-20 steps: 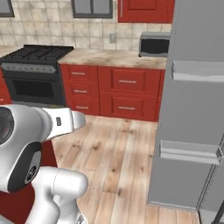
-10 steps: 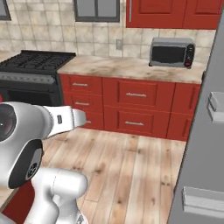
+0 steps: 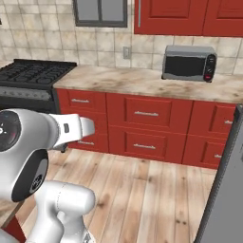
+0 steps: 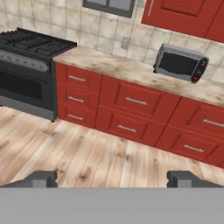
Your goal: Place the ketchup and mustard from the counter to the top shelf of the fridge. If the existing items in the fridge are on the top shelf, move them to other shelves.
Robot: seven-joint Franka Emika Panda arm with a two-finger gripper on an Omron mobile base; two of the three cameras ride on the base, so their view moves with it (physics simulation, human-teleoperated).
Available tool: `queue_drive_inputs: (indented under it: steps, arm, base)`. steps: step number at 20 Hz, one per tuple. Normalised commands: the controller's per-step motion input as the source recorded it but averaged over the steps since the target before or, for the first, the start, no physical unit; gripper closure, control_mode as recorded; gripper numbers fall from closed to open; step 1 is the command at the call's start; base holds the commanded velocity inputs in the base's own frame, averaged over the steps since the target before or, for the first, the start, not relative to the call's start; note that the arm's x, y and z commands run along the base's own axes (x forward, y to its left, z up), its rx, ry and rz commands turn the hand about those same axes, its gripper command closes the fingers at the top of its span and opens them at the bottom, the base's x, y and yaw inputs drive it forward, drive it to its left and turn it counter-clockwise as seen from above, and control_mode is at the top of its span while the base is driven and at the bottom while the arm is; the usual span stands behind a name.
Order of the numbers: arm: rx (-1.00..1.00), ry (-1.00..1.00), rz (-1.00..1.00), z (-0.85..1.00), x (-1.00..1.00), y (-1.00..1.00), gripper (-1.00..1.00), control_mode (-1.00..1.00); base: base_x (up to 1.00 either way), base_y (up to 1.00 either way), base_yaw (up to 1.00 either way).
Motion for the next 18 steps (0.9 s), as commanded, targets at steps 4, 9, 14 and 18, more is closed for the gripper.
queue_drive_inputs:
  steps: [4,9,14,18]
  arm:
    - [0.0,0.0,0.0,0.0,0.0,0.0,-1.0,1.0]
    - [0.0,0.0,0.0,0.0,0.0,0.0,-1.0,1.0]
    - [0.0,0.0,0.0,0.0,0.0,0.0,-1.0,1.0]
    - [0.0,0.0,0.0,0.0,0.0,0.0,-1.0,1.0]
  base:
    - [1.0,0.78,0.0]
    - [1.0,-0.15,0.04]
    - [1.0,0.4,-0.03]
    - [1.0,0.75,-0.09]
